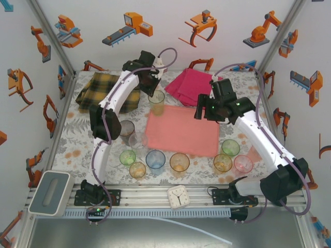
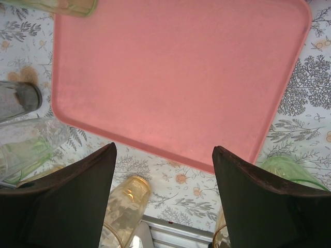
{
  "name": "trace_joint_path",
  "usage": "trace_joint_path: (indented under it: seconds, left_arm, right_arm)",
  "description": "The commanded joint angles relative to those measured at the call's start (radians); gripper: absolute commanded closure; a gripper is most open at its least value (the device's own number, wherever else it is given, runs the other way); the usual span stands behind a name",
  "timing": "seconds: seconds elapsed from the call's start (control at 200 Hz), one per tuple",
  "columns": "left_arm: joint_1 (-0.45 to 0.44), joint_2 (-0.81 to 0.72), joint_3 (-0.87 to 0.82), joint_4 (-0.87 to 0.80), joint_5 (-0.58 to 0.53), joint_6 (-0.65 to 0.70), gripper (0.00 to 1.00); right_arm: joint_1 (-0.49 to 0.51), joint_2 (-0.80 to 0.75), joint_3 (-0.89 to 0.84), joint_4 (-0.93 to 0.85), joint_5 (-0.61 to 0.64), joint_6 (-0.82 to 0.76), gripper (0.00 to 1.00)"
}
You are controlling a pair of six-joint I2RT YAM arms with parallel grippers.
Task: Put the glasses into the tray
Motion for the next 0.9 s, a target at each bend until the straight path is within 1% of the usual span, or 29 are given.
trace_joint_path:
  seconds: [0.0,0.045,0.11,0.215,0.24,0.3,0.391,0.506,0.641,0.756,0.831,0.896]
  left_arm:
    - [-0.006,0.009,0.019,-0.008,0.010,0.016,0.75]
    - [-0.006,0.009,0.025,-0.009,0.010,0.015,0.71]
    - [-0.005,0.008,0.034,-0.008,0.009,0.013,0.62]
    - [-0.005,0.004,0.047,-0.009,0.004,0.011,0.60]
    - [-0.005,0.005,0.051,-0.010,0.001,0.011,0.57]
    - [-0.006,0.002,0.061,-0.015,-0.005,0.011,0.56]
    - [-0.004,-0.009,0.078,-0.031,-0.010,0.011,0.46]
    - [-0.006,-0.044,0.085,-0.050,-0.010,0.012,0.38]
    - [-0.004,-0.112,0.094,-0.077,-0.028,0.022,0.32]
    - [0.008,-0.202,0.090,-0.120,-0.047,0.039,0.27]
    - [0.043,-0.274,0.063,-0.161,-0.018,0.036,0.26]
    - [0.093,-0.347,0.014,-0.205,0.046,0.031,0.26]
  right_arm:
    - [-0.009,0.003,-0.007,0.016,-0.005,0.013,0.31]
    - [-0.010,0.002,-0.009,0.018,-0.005,0.013,0.31]
    - [-0.010,0.000,-0.011,0.020,-0.004,0.012,0.31]
    - [-0.010,-0.003,-0.015,0.022,-0.003,0.012,0.30]
    - [-0.012,-0.004,-0.015,0.022,-0.004,0.013,0.30]
    - [-0.012,-0.006,-0.012,0.023,-0.006,0.013,0.30]
    - [-0.013,-0.009,-0.011,0.023,-0.004,0.012,0.30]
    - [-0.016,-0.017,-0.012,0.025,-0.003,0.012,0.30]
    - [-0.017,-0.021,-0.009,0.030,-0.003,0.012,0.30]
    - [-0.019,-0.020,-0.001,0.031,-0.003,0.009,0.30]
    - [-0.020,-0.017,0.000,0.029,-0.003,0.004,0.30]
    - [-0.021,-0.012,0.003,0.030,-0.008,0.001,0.30]
